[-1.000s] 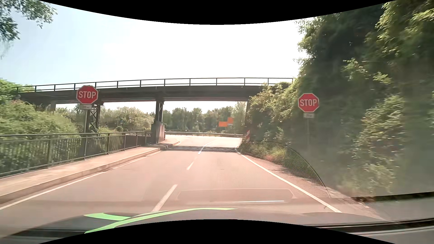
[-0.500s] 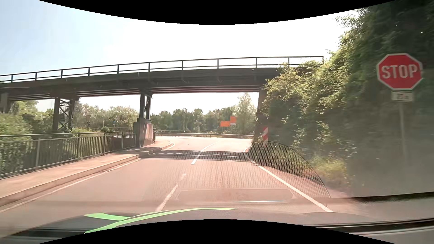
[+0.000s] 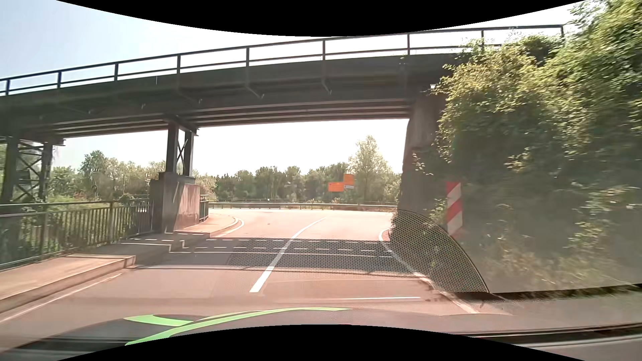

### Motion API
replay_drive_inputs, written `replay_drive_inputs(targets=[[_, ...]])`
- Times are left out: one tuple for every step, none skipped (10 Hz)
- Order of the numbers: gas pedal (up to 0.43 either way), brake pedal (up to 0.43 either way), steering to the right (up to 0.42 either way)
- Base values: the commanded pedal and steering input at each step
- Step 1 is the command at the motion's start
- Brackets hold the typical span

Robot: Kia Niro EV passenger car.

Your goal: Follow the waypoints while adhering to traffic rules and regulations

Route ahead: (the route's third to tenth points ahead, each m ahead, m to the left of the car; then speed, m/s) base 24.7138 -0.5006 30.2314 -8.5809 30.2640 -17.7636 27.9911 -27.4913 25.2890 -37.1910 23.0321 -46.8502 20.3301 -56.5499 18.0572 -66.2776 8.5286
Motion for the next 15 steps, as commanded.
replay_drive_inputs(targets=[[0.0,0.22,0.005],[0.0,0.213,0.007],[0.0,0.213,0.016],[0.0,0.213,0.023],[0.0,0.213,0.029],[0.0,0.213,0.038],[0.0,0.213,0.048],[0.0,0.213,0.057],[0.0,0.213,0.069],[0.0,0.213,0.079],[0.0,0.22,0.089],[0.0,0.22,0.104],[0.0,0.22,0.12],[0.0,0.22,0.133],[0.0,0.22,0.152]])
